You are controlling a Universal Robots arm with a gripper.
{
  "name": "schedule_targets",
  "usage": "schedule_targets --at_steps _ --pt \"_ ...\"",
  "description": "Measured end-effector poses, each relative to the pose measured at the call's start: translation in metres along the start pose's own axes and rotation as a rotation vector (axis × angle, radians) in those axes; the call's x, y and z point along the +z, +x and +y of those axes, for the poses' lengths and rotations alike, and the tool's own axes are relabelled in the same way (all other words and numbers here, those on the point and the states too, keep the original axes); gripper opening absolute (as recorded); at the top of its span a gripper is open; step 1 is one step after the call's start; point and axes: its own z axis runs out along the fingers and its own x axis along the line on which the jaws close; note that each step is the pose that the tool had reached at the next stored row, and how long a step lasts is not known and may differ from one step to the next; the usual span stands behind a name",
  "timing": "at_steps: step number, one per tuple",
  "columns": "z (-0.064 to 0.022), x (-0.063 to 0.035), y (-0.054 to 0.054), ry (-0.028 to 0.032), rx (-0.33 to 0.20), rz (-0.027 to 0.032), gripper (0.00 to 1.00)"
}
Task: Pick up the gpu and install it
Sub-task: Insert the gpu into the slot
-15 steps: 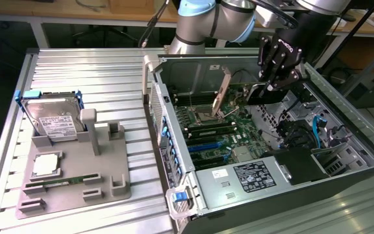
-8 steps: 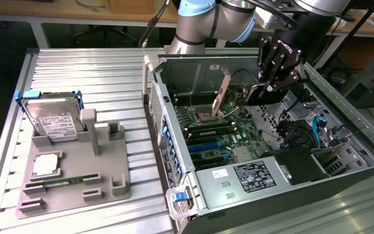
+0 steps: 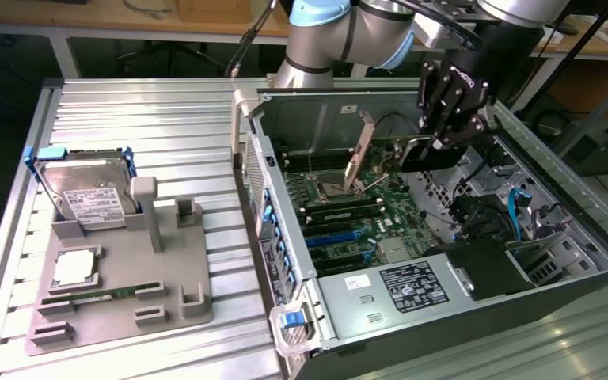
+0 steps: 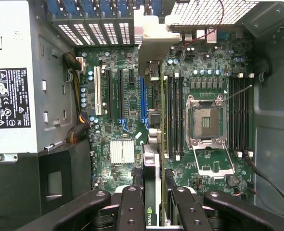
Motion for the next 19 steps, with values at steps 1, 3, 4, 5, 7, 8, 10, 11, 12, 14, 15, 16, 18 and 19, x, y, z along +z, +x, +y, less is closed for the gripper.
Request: schedule_targets --at_steps 1,3,4,5,7,8,10,11,12,14,15,16,18,19 --pt "0.0000 0.0001 -0.0001 0.0000 0.000 0.0000 0.27" --pt "0.0000 0.0019 -0.0002 0.0000 -0.002 0.0001 0.27" --pt "0.0000 0.0020 -0.0002 0.0000 -0.002 0.0001 0.27" --pt "0.0000 0.0022 -0.0002 -0.0001 -0.002 0.0001 0.27" --pt "0.0000 0.0026 -0.0002 0.0000 -0.002 0.0001 0.27" --pt "0.0000 0.0029 -0.0002 -0.0001 -0.002 0.0001 0.27" --pt "-0.0001 0.0033 -0.0002 0.0000 -0.002 0.0000 0.27" --pt "0.0000 0.0036 -0.0002 -0.0001 -0.002 0.0001 0.27" --pt "0.0000 0.0038 -0.0002 -0.0001 -0.002 0.0001 0.27" --pt "-0.0001 0.0042 -0.0002 -0.0001 -0.002 0.0001 0.27" --pt "-0.0001 0.0044 -0.0002 -0.0001 -0.002 0.0001 0.27" --pt "-0.0001 0.0046 -0.0002 -0.0001 -0.002 0.0002 0.27" --pt "-0.0001 0.0051 -0.0002 -0.0001 -0.002 0.0001 0.27" --pt "-0.0001 0.0053 -0.0002 -0.0001 -0.002 0.0001 0.27"
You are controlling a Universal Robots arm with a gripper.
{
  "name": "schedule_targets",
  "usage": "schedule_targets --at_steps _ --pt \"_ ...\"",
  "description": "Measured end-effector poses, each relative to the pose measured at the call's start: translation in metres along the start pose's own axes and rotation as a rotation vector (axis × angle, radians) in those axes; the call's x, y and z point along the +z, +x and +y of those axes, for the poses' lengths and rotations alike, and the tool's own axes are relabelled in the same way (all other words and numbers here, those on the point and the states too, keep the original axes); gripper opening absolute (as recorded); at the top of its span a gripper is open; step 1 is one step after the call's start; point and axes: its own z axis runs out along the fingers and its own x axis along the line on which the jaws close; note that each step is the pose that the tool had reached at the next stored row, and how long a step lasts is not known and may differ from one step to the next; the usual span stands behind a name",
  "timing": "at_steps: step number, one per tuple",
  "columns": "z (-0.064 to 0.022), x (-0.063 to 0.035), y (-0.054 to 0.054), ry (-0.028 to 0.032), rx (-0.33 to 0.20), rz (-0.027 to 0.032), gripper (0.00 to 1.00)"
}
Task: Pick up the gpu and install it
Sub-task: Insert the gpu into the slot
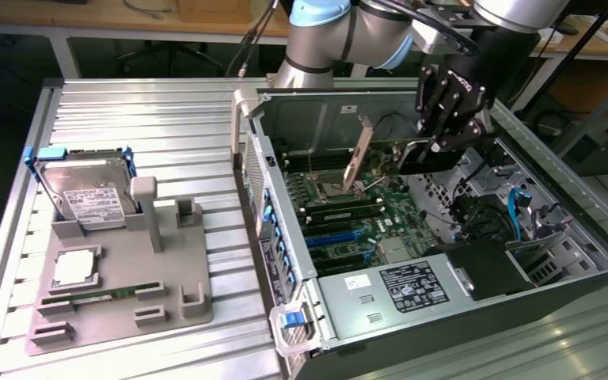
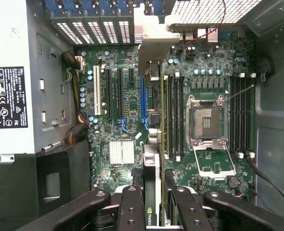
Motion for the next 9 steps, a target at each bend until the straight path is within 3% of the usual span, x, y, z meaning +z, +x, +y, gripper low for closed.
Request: schedule_targets --at_steps 9 --pt "-0.0001 0.0026 0.0000 0.0000 0.000 -0.0001 0.27"
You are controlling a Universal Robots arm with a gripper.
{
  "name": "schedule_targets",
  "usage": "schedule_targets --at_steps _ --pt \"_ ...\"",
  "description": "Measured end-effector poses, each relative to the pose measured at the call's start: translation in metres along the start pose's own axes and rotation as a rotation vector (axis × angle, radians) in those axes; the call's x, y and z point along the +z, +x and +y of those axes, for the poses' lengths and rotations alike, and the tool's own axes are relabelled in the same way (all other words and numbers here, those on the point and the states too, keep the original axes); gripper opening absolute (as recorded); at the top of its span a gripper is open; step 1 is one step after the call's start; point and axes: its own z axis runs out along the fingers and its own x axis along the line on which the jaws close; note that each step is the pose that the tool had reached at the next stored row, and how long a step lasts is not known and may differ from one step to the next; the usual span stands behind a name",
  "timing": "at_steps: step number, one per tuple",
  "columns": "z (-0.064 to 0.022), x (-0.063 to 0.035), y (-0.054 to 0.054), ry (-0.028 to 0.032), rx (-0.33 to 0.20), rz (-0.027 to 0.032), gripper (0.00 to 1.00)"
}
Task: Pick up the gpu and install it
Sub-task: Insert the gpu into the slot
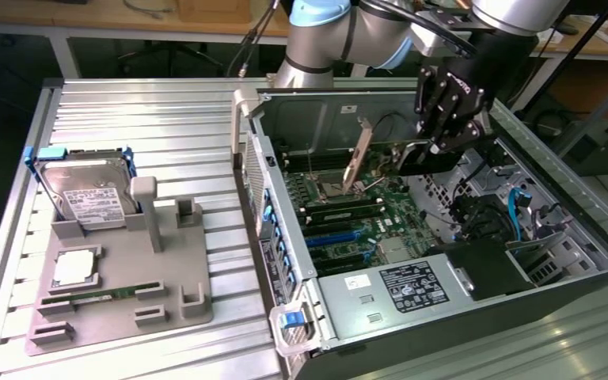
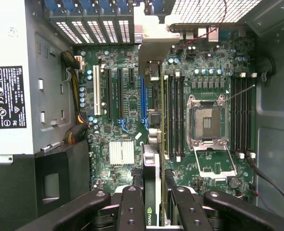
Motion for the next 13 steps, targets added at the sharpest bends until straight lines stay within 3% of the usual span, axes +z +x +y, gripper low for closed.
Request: schedule_targets --at_steps 13 --pt "-0.0001 0.0041 0.0000 0.0000 0.000 0.0000 0.27"
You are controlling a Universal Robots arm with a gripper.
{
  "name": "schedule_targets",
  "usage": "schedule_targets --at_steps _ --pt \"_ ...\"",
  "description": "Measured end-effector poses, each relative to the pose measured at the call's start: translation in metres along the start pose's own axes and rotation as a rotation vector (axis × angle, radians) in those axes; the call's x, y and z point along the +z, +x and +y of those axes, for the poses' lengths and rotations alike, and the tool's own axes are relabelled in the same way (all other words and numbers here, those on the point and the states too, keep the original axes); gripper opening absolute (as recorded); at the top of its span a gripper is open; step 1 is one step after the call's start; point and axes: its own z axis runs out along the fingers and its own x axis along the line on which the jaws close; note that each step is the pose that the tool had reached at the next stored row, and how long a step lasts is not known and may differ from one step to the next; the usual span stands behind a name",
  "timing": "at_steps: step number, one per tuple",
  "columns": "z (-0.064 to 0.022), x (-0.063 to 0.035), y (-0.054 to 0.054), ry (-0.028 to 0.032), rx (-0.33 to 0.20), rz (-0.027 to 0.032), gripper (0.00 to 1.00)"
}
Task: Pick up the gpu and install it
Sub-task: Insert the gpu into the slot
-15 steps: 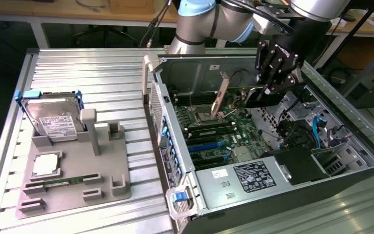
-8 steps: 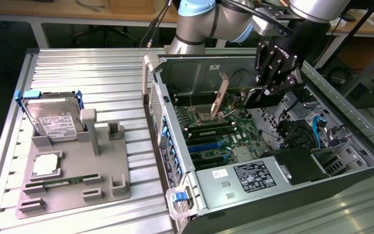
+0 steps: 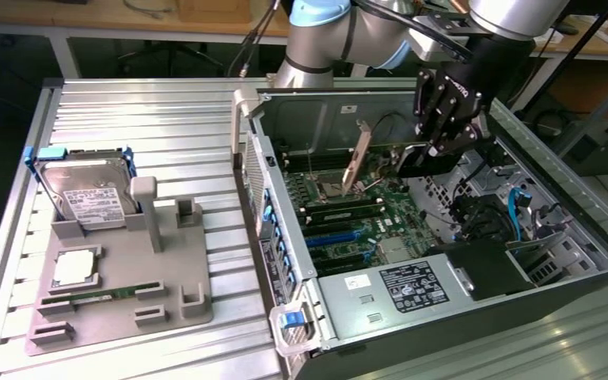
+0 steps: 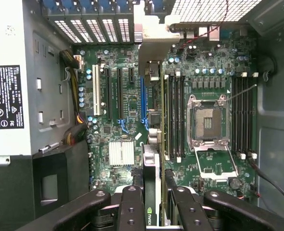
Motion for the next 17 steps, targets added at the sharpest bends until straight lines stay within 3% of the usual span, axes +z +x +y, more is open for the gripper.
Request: schedule_targets --at_steps 17 --pt "0.0002 0.0066 0.0001 0.0000 0.000 0.0000 0.27"
